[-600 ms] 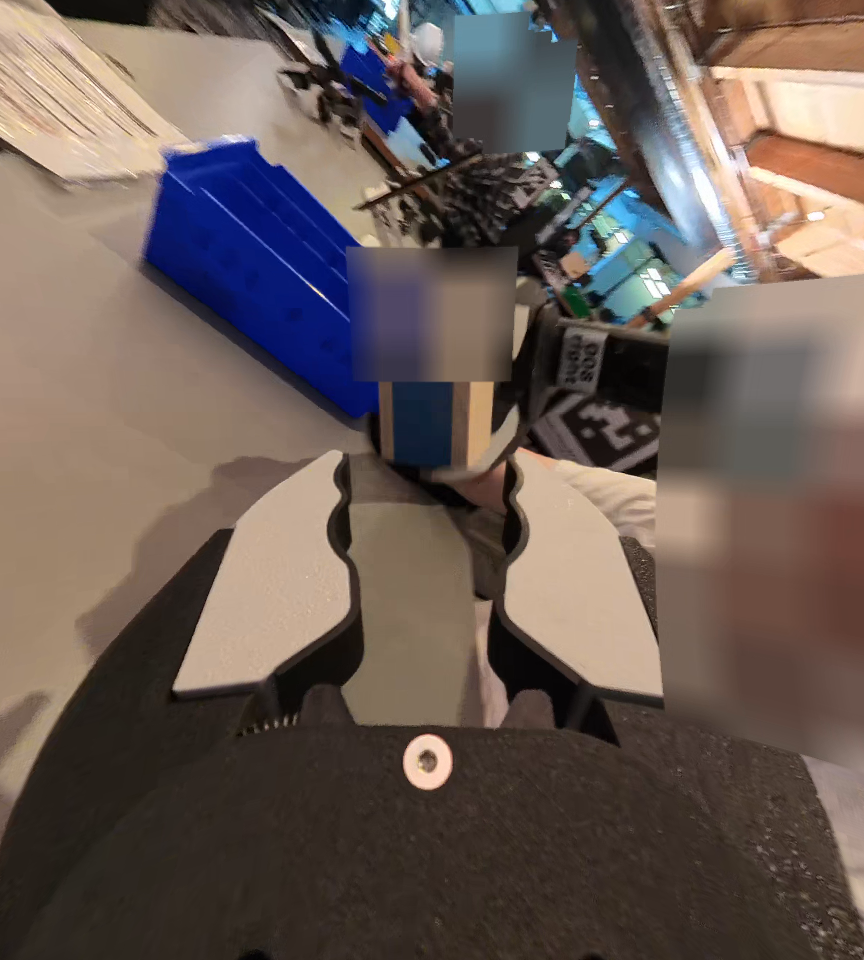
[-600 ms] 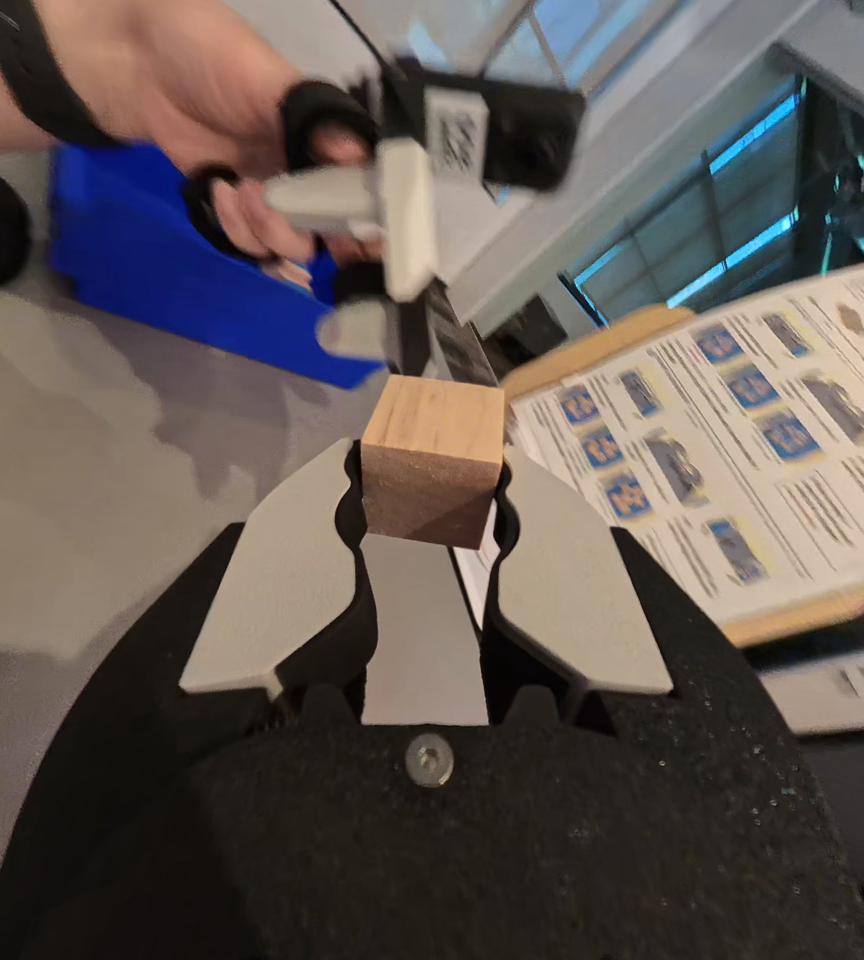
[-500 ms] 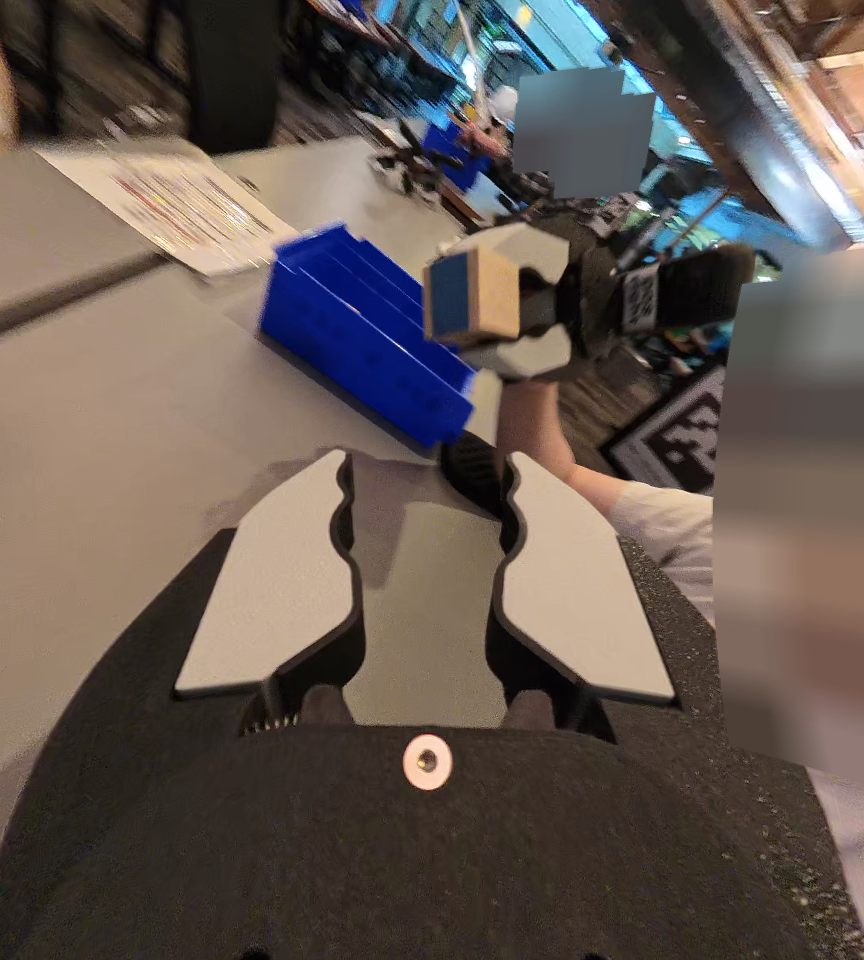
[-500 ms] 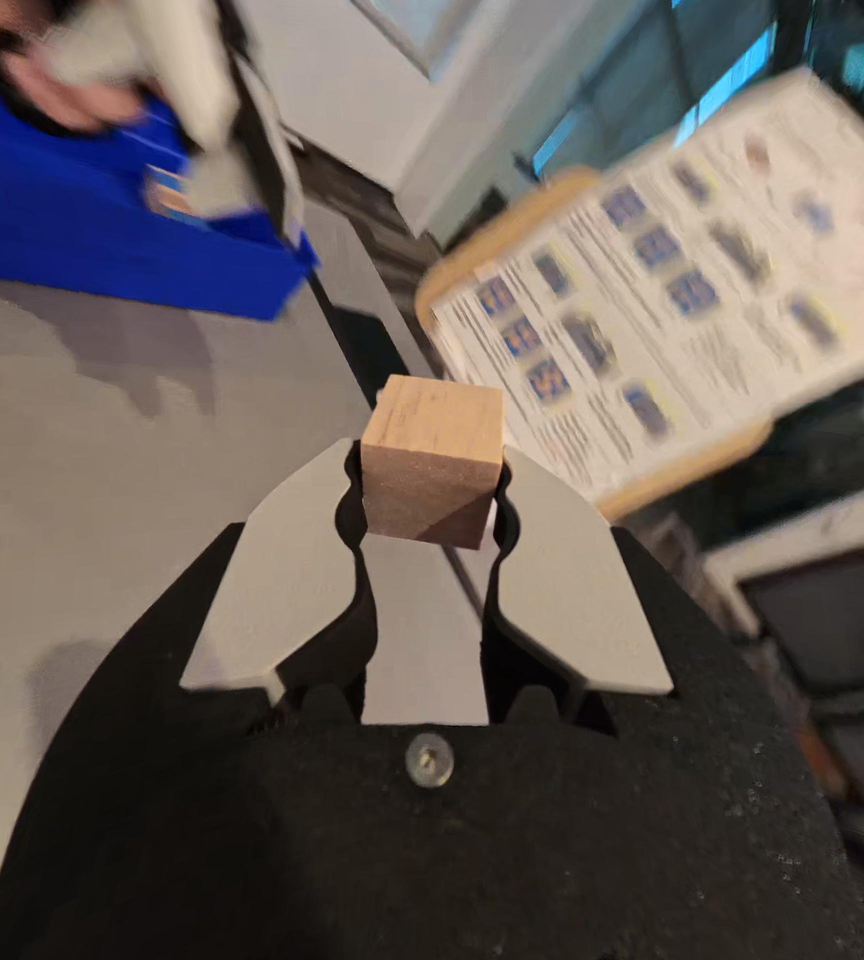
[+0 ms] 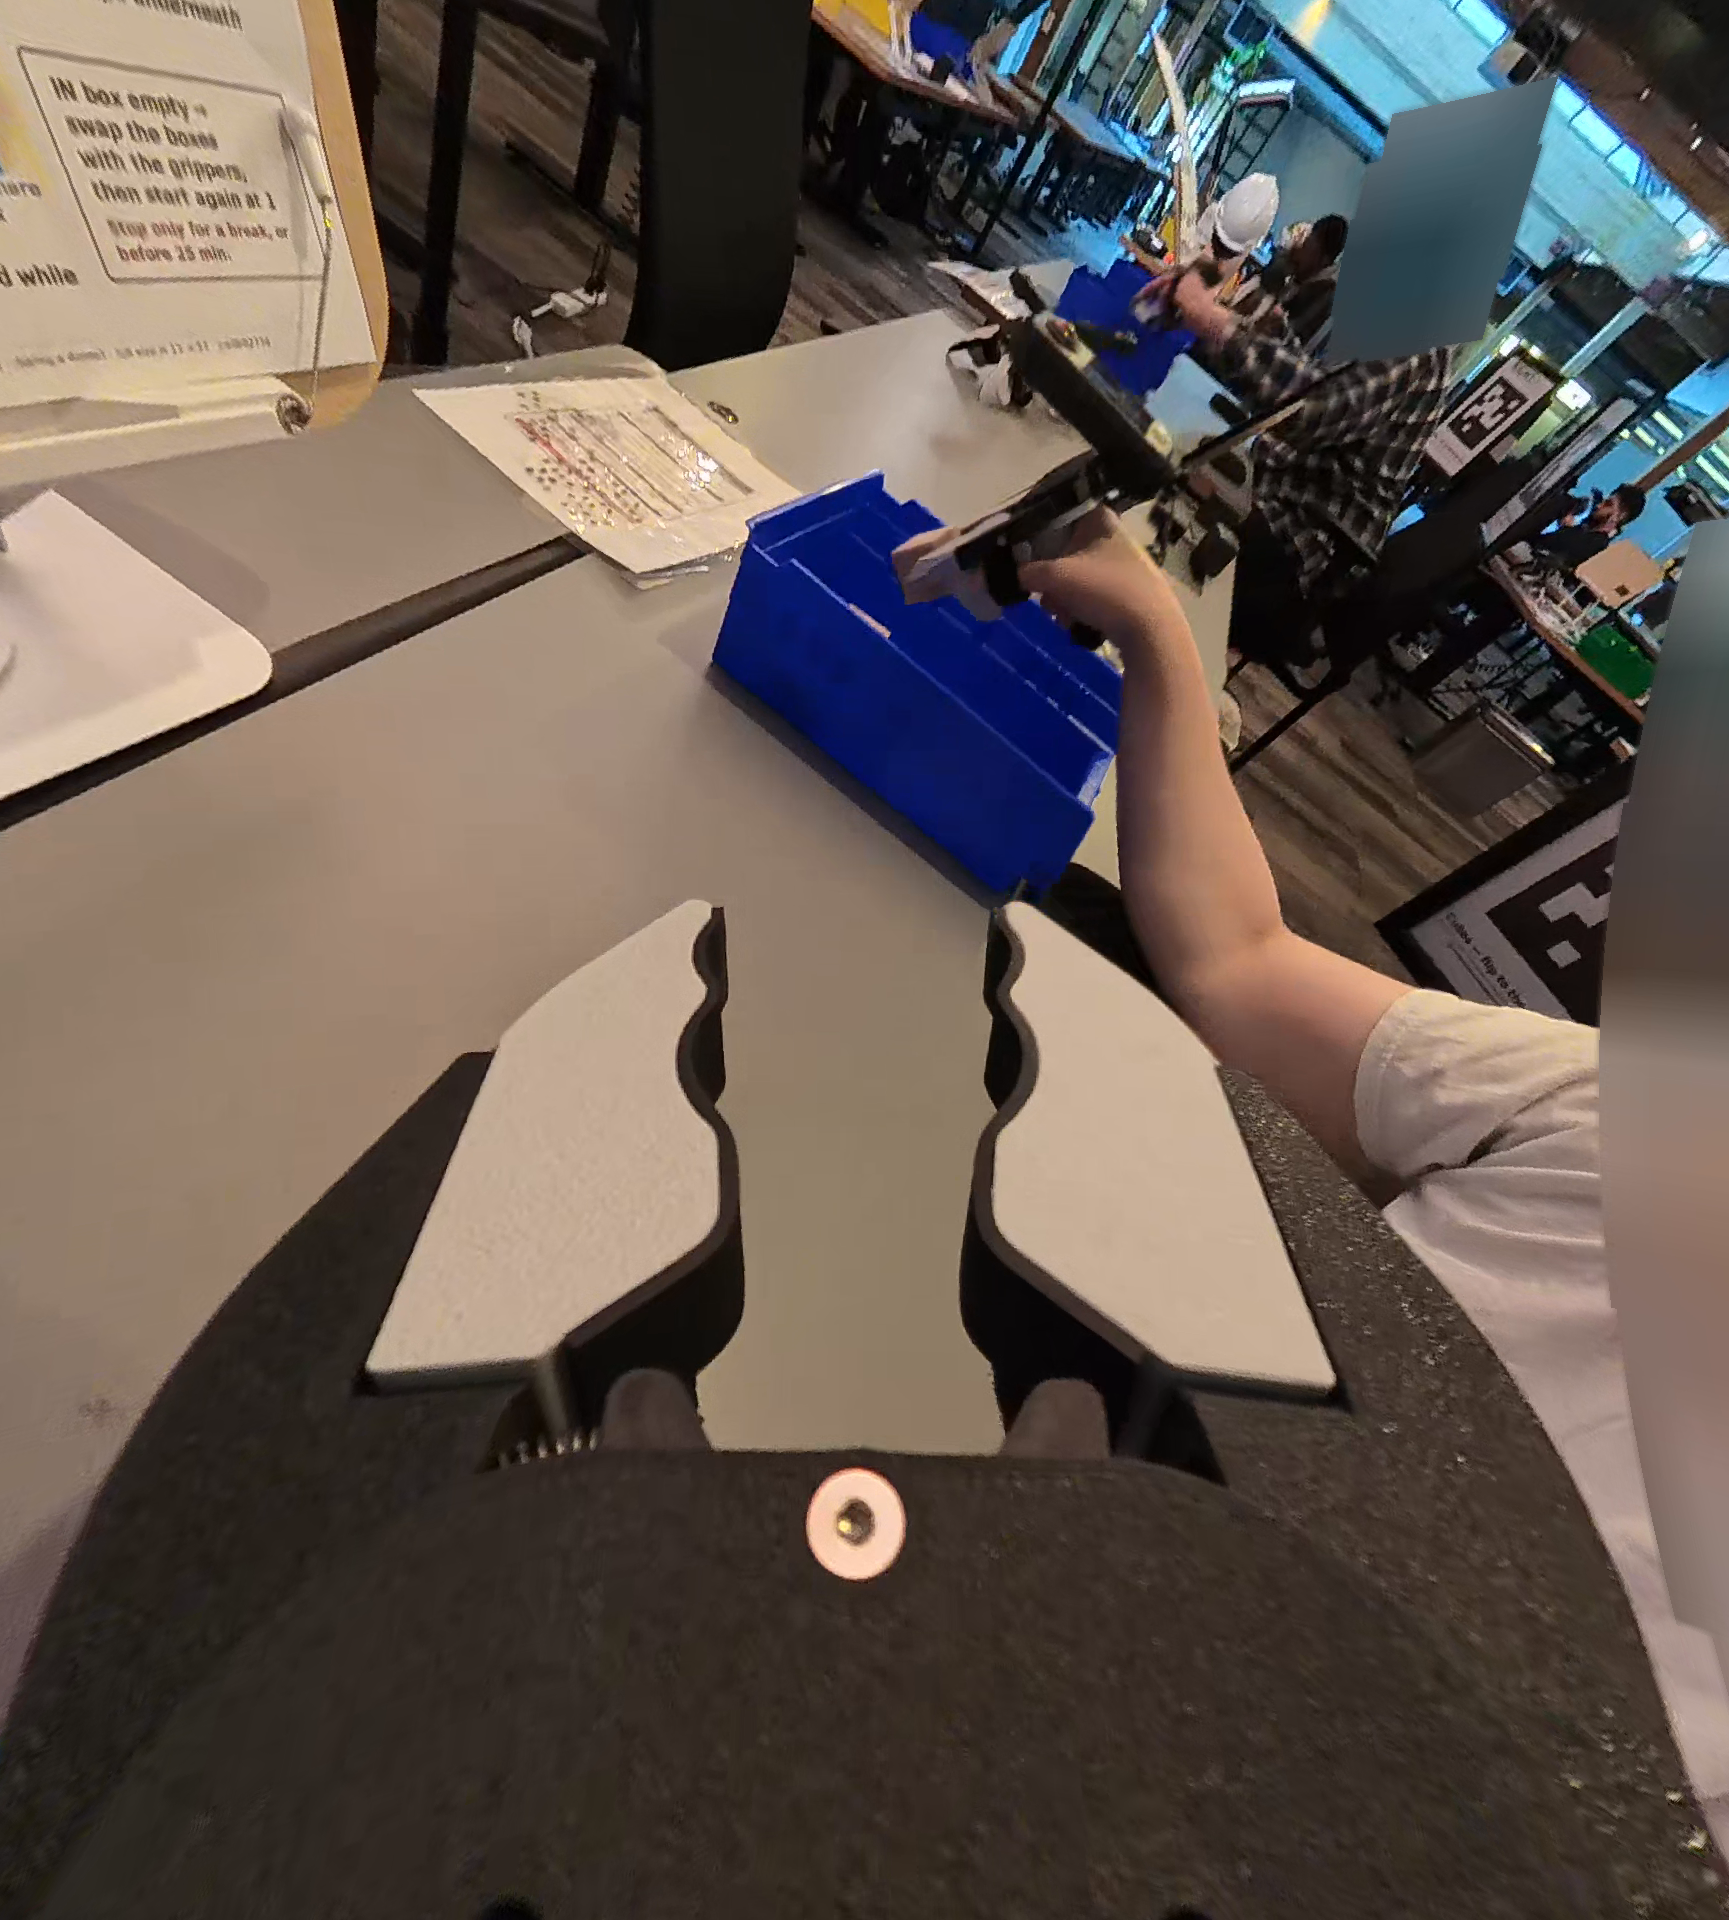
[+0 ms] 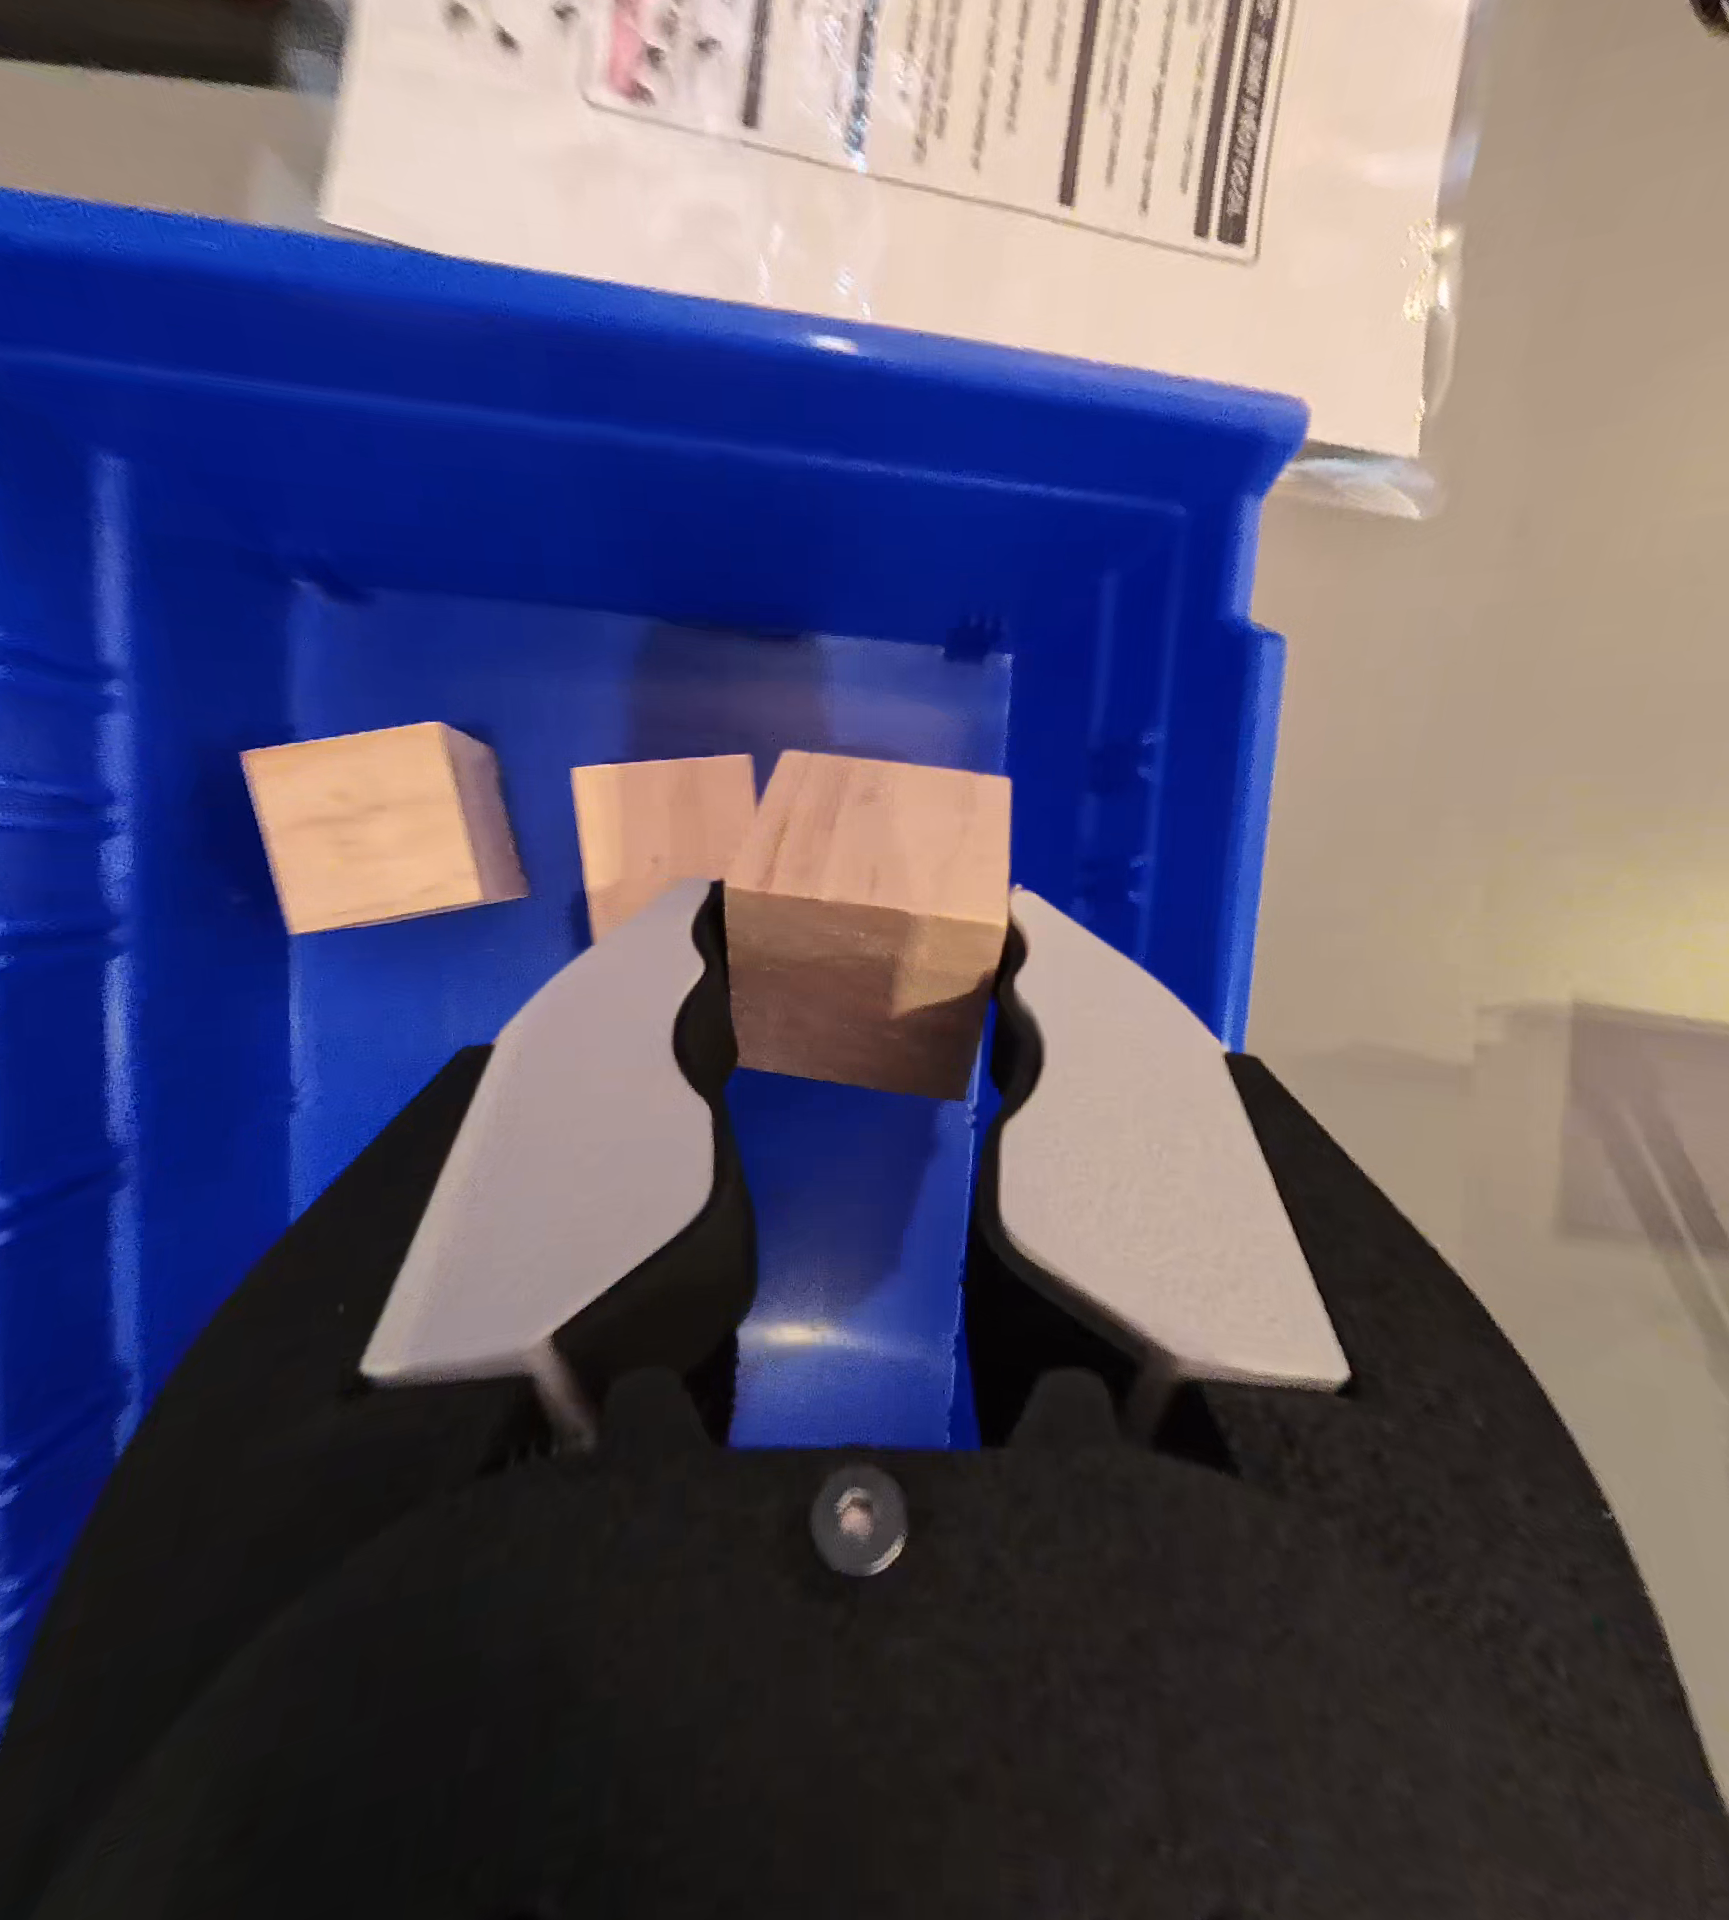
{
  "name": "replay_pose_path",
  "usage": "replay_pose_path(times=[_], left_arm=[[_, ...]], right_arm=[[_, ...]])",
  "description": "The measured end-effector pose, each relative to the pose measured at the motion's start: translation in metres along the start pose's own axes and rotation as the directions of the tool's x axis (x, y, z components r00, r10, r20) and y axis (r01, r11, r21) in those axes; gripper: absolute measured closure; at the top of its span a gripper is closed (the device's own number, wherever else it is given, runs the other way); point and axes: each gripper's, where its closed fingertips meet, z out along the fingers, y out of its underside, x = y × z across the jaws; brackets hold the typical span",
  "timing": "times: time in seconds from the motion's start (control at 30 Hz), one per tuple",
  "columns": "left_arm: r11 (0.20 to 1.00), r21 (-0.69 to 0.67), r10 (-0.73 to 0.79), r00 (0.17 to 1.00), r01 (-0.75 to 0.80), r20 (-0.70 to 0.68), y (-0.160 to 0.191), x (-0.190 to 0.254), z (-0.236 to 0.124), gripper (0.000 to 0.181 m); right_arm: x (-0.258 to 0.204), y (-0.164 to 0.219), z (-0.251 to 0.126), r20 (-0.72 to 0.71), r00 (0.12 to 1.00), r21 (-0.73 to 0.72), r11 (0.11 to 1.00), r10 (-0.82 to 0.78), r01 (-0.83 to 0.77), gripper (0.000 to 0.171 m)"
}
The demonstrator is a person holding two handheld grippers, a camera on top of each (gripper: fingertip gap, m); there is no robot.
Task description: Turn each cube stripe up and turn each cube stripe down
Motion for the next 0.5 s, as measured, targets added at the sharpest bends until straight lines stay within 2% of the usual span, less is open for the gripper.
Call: replay_pose_path(times=[0.23, 0.5], left_arm=[[0.991, -0.133, 0.025, 0.999, -0.02, 0.041, 0.022, -0.004, 0.022, 0.134], [0.981, -0.19, 0.041, 0.998, -0.031, 0.05, 0.032, -0.003, 0.03, 0.136]], right_arm=[[0.008, 0.006, 0.022, -0.036, 0.999, -0.047, 0.999, 0.011, -0.013, 0.124], [-0.007, 0.014, 0.031, 0.088, 0.996, -0.092, 0.995, 0.034, -0.026, 0.124]])
